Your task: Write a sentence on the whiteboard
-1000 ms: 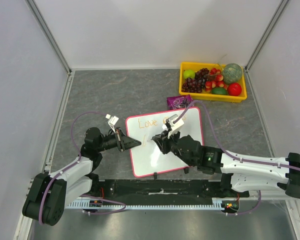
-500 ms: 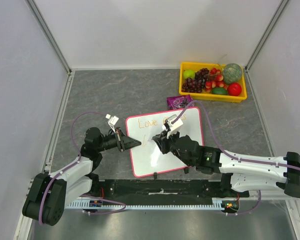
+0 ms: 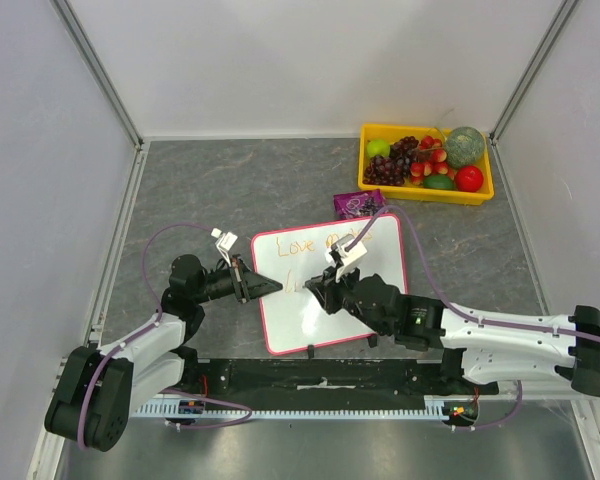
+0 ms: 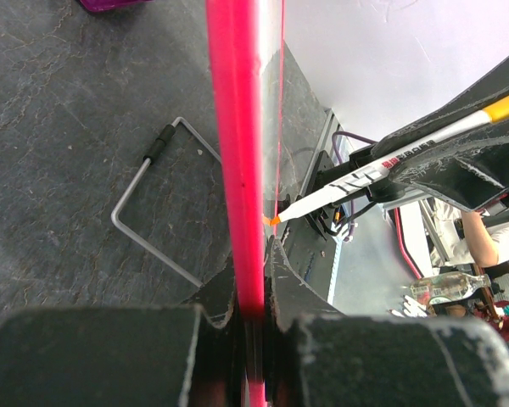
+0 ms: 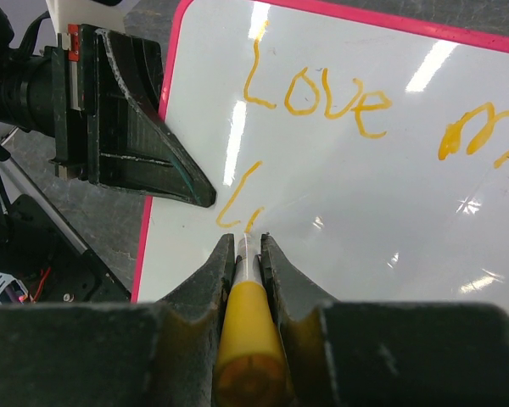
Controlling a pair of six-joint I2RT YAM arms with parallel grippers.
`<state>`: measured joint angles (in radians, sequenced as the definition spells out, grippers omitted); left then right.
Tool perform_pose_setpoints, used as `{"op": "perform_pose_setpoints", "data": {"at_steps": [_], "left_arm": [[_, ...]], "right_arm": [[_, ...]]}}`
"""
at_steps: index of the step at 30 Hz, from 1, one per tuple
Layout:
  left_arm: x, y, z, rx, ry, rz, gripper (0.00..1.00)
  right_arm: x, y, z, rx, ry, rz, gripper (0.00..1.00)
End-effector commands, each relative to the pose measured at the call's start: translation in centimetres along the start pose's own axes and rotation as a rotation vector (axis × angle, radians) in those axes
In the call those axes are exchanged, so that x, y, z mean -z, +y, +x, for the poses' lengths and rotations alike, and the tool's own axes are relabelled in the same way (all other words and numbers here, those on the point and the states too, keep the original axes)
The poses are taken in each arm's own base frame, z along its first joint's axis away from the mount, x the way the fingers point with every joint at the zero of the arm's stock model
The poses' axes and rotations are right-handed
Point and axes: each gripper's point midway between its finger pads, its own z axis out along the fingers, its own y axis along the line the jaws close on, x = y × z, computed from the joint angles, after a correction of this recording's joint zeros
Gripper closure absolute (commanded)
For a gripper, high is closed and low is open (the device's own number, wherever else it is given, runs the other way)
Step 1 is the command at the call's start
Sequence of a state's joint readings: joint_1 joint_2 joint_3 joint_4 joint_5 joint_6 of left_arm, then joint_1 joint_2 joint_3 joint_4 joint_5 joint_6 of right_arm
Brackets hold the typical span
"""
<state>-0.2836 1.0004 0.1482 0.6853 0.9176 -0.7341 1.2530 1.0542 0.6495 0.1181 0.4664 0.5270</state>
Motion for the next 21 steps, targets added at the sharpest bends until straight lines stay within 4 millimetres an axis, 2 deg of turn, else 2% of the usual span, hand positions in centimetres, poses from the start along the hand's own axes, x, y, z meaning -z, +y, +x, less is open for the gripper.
{"op": "perform_pose_setpoints", "data": {"at_steps": [1,3,8,12,15,21], "left_arm": [[0.0,2.2,0.5,-0.134,0.001,-0.070,0.98],[0.0,2.2,0.5,-0.133,0.003,-0.069,0.98],[0.0,2.2,0.4,-0.134,0.000,-0.071,0.98],[0.0,2.2,0.4,-0.133,0.001,-0.070,0.98],[0.1,2.2,0.5,-0.130,0.001,-0.072,0.98],[0.0,2.1,0.5,-0.130,0.002,-0.069,0.98]], "right_arm": [[0.3,-0.7,0.8,-0.008,0.016,0.019,1.00],[0.4,-0.4,-0.1,-0.017,-0.009,0.011,1.00],[1.1,0.4,-4.0,-0.043,-0.099,-0.009,1.00],[1.3,0.3,-6.1,-0.028,-0.148,0.017,1.00],[0.9,0.0,-6.6,-0.005,-0.156,0.044,1.00],[-0.3,-0.8,-6.0,0.021,-0.133,0.070,1.00]]}}
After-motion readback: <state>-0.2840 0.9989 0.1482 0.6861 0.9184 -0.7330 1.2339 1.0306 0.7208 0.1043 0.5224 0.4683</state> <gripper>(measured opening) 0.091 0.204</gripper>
